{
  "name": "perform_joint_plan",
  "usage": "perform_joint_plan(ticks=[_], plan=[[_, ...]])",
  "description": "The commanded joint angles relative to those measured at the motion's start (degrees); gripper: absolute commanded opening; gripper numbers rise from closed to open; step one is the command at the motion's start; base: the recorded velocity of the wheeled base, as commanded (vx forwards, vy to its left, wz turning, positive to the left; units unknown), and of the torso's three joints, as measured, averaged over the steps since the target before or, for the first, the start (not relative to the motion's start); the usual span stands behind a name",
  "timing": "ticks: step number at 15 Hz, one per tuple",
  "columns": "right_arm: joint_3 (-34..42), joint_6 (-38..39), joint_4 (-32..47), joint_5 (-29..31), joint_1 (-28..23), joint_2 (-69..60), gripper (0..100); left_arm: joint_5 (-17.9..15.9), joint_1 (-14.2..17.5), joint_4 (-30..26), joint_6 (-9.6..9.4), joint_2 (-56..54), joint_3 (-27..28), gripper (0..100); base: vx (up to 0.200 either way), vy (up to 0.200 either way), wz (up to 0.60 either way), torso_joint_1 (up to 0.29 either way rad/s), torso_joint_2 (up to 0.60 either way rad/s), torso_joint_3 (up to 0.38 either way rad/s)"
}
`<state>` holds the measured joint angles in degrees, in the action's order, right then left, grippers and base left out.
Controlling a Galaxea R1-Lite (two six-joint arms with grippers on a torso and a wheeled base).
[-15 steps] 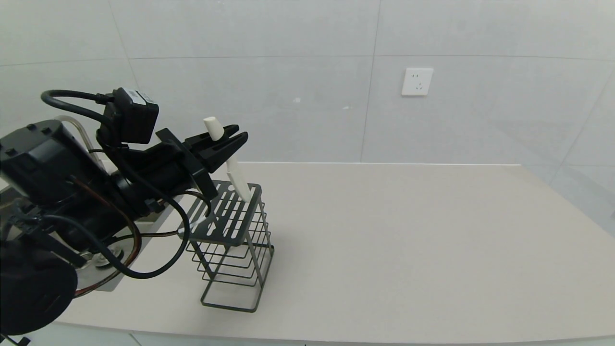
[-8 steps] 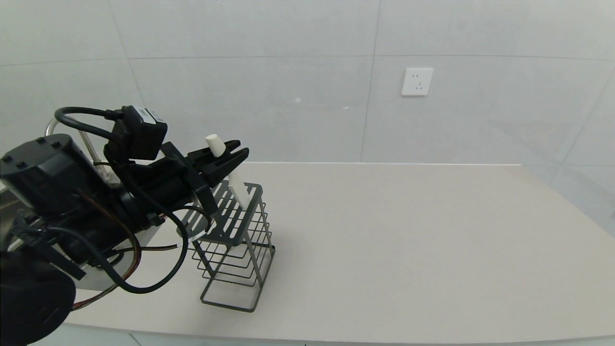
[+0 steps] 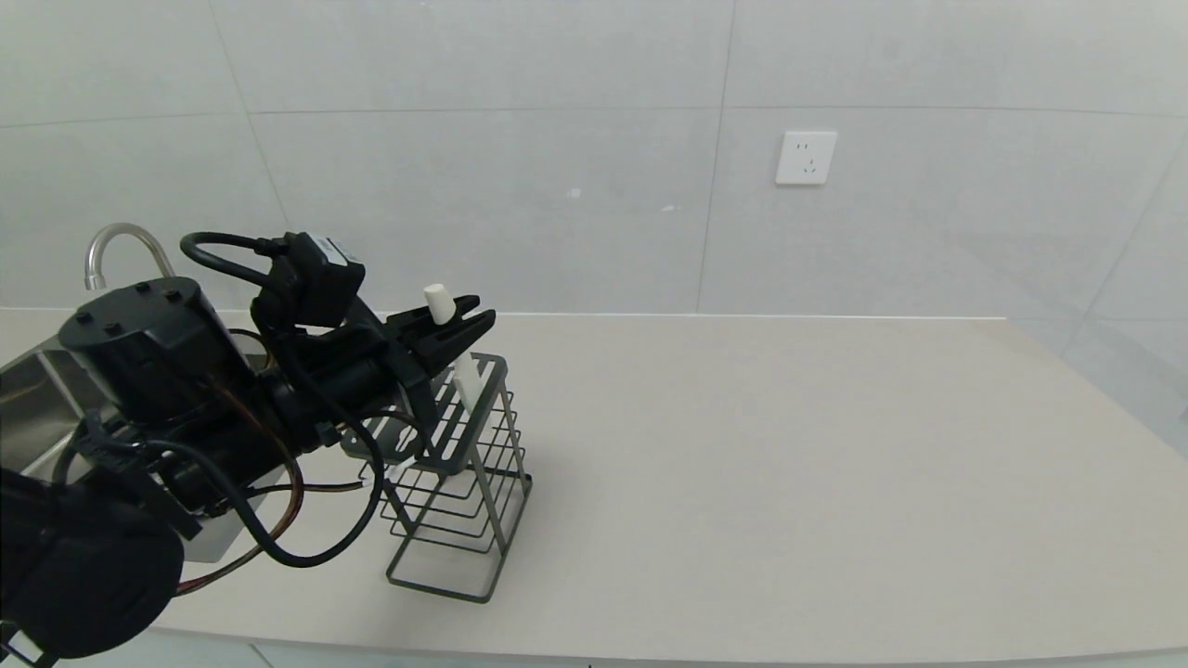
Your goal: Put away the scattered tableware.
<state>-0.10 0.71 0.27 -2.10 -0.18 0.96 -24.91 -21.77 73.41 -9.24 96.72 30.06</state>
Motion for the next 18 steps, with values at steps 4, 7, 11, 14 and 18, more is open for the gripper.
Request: perform_joint_plan(ticks=[4, 7, 11, 14, 18], plan=[[0.01, 0.0, 0.0, -0.01, 0.01, 0.09, 100, -0.06, 0.15, 1.12, 0.1, 2.16, -0.27, 100, 0.0, 0.0, 0.0, 0.0, 0.0, 0.0], [0.01, 0.0, 0.0, -0.01, 0.01, 0.09, 100, 0.03, 0.33, 1.21, 0.45, 2.51, -0.18, 100, 0.0, 0.0, 0.0, 0.0, 0.0, 0.0], [0.01, 0.0, 0.0, -0.01, 0.01, 0.09, 100, -0.06, 0.85, 3.84, 0.54, 0.57, -0.79, 100, 0.0, 0.0, 0.0, 0.0, 0.0, 0.0], [0.01, 0.0, 0.0, -0.01, 0.01, 0.09, 100, -0.06, 1.91, 7.27, 0.63, -5.75, -6.86, 100, 0.0, 0.0, 0.0, 0.0, 0.0, 0.0], [0.01, 0.0, 0.0, -0.01, 0.01, 0.09, 100, 0.21, 3.05, 8.94, 3.09, -26.41, -21.27, 100, 0.0, 0.0, 0.0, 0.0, 0.0, 0.0]])
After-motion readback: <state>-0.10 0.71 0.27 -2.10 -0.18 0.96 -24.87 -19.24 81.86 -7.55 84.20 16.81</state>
